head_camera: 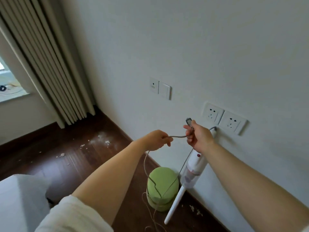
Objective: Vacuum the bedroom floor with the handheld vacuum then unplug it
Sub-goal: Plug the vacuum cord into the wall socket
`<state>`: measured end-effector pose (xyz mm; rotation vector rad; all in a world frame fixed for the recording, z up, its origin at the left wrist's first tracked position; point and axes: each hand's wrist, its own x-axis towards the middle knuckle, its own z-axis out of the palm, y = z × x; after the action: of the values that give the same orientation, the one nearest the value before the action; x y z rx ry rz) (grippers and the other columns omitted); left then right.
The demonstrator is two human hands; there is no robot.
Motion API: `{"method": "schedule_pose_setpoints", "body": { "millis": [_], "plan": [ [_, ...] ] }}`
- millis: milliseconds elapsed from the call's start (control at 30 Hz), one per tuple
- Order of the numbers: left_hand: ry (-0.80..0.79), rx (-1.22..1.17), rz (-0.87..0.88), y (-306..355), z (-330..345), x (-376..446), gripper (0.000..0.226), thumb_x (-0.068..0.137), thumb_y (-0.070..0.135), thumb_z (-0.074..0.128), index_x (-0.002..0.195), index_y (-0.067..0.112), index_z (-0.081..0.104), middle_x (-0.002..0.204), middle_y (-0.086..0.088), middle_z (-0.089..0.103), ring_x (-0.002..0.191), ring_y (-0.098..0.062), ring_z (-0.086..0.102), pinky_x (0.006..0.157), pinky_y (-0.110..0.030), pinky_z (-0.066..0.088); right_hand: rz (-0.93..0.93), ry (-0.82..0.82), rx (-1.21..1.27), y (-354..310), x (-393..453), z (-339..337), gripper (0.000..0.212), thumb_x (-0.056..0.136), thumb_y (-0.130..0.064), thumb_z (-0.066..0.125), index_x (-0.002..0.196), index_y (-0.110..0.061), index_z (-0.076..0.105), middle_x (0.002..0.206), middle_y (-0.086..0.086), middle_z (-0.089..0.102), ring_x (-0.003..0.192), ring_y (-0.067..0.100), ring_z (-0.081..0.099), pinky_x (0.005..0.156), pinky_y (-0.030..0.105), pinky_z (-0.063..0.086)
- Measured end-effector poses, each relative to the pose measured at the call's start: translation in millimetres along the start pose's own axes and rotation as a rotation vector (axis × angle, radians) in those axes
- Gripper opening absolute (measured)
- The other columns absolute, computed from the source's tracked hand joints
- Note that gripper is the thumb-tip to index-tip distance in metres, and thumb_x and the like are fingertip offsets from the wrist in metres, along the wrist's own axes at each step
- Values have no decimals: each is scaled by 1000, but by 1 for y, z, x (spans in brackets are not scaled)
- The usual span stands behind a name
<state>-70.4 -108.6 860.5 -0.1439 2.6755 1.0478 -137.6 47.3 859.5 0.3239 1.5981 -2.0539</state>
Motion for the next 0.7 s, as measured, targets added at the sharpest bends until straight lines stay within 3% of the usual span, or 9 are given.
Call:
{"method": "schedule_pose_setpoints", "body": {
  "millis": [100,267,367,500,700],
  "plan": [
    [14,53,36,12,-10,19,31,95,38,50,95,11,68,61,4,46,55,-8,42,57,-21,36,6,56,103,-18,14,-12,34,100,-35,44,78,-11,55,38,-4,50,29,4,35,31,14,28],
    [6,113,42,34,-10,62,35,97,35,48,97,7,68,61,5,45,55,-9,41,55,-20,34,-37,135,131,-51,45,-40,24,97,-21,51,74,-13,47,59,9,68,35,6,35,32,11,31],
    [12,247,39,42,-8,82,36,99,34,44,101,7,67,75,3,51,70,-15,46,61,-23,34,-73,199,87,-57,67,-49,26,96,-16,53,71,-10,50,70,11,64,28,4,35,31,11,31],
    [-41,334,46,49,0,103,36,101,28,38,107,6,66,110,-12,62,97,-29,57,74,-25,36,-99,301,30,-59,95,-57,27,93,-8,53,67,-2,50,68,13,61,21,1,35,30,9,34],
    [-83,381,85,46,-5,128,33,101,23,37,113,5,63,116,-12,60,107,-27,54,81,-28,38,-86,429,-54,-57,124,-55,34,92,-13,50,60,-6,47,64,8,60,19,0,31,30,10,31]
  ]
}}
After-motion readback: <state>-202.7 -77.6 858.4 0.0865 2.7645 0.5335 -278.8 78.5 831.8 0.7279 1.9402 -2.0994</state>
